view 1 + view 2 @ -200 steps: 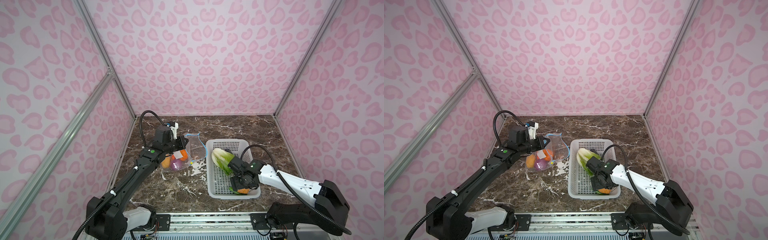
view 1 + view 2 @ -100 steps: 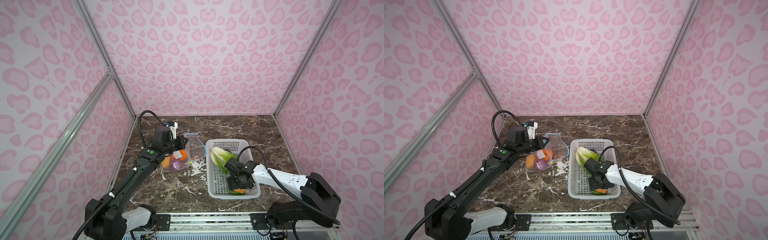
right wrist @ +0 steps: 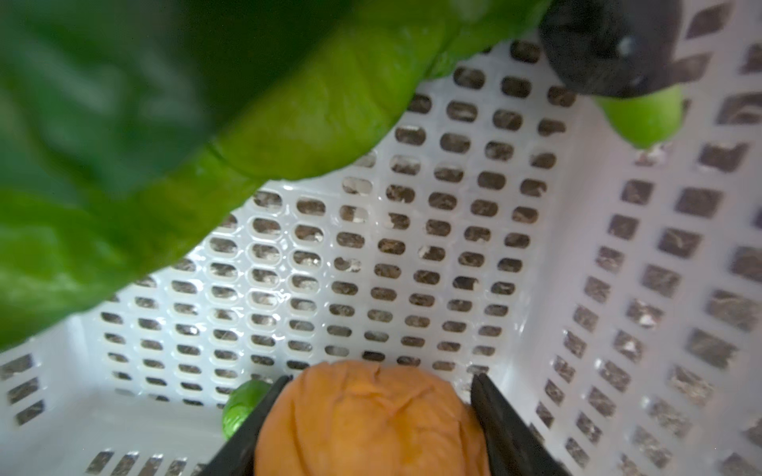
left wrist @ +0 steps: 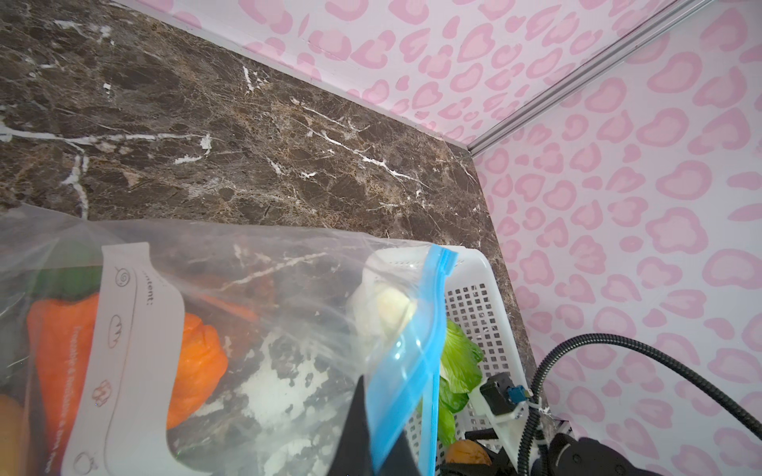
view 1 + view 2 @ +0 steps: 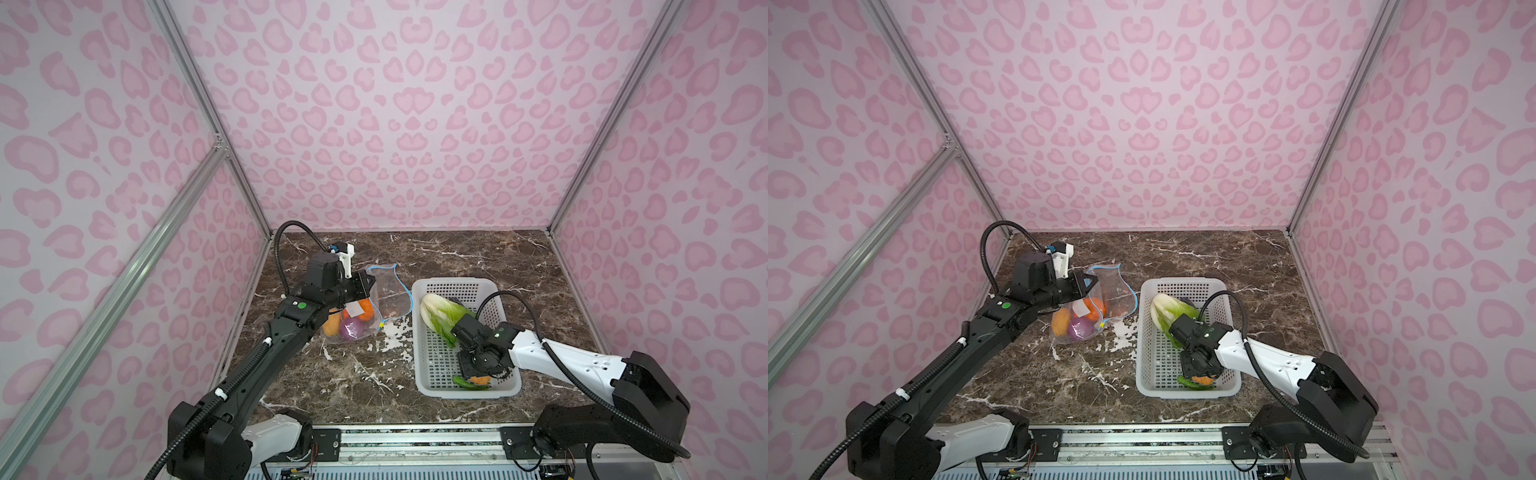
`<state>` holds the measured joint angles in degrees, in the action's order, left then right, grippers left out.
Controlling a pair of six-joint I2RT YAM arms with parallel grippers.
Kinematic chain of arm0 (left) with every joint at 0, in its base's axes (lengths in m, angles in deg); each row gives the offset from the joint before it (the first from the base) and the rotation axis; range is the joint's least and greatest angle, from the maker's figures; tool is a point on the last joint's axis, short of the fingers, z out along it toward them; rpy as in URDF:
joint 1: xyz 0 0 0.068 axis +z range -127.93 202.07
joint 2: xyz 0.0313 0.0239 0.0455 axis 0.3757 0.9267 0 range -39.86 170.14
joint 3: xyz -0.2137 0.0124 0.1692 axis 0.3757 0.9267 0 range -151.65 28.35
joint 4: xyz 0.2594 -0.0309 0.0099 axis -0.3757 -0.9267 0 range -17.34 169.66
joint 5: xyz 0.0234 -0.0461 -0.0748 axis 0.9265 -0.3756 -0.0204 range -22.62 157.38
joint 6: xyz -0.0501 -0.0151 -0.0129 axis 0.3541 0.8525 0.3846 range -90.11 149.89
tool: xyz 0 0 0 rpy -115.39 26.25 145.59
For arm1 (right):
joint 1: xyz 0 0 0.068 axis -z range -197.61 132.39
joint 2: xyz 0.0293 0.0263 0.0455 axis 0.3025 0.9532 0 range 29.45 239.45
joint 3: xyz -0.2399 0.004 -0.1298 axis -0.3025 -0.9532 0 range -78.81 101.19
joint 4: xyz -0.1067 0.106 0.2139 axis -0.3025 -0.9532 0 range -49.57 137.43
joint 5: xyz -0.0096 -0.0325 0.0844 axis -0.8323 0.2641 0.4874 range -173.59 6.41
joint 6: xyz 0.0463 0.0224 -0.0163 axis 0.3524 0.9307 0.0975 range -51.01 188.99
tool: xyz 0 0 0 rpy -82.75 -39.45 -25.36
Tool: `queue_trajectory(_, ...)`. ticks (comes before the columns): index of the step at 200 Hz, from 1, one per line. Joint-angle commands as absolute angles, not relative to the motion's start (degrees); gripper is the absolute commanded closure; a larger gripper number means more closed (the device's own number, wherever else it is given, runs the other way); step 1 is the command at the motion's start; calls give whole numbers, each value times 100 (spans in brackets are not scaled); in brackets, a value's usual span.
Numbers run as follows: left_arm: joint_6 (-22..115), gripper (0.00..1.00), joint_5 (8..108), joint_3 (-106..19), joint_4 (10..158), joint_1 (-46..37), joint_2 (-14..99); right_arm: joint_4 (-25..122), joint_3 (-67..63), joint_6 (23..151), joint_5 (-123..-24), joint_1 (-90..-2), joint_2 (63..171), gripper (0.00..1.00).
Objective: Place the food in the zip-top bag and seal the zipper
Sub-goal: 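Lift the brown potato out of the basket with the right gripper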
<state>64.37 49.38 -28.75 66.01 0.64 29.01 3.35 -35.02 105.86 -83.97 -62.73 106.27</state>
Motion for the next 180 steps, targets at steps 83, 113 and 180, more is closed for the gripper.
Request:
queue_trajectory(83, 6437, 98, 5015, -2865, 6694, 71, 2861, 626, -3432, 10455, -8008, -5594, 9620, 46)
queue_trajectory(113, 6443, 98, 4982, -2876, 6687, 68, 2900, 939, -3141, 10325, -7767, -5272, 9231, 48)
queue_trajectory(180, 6409, 98, 4904, -2913, 6663, 60, 2964, 2666, -2282, 9931, -6994, -5239, 9270, 54)
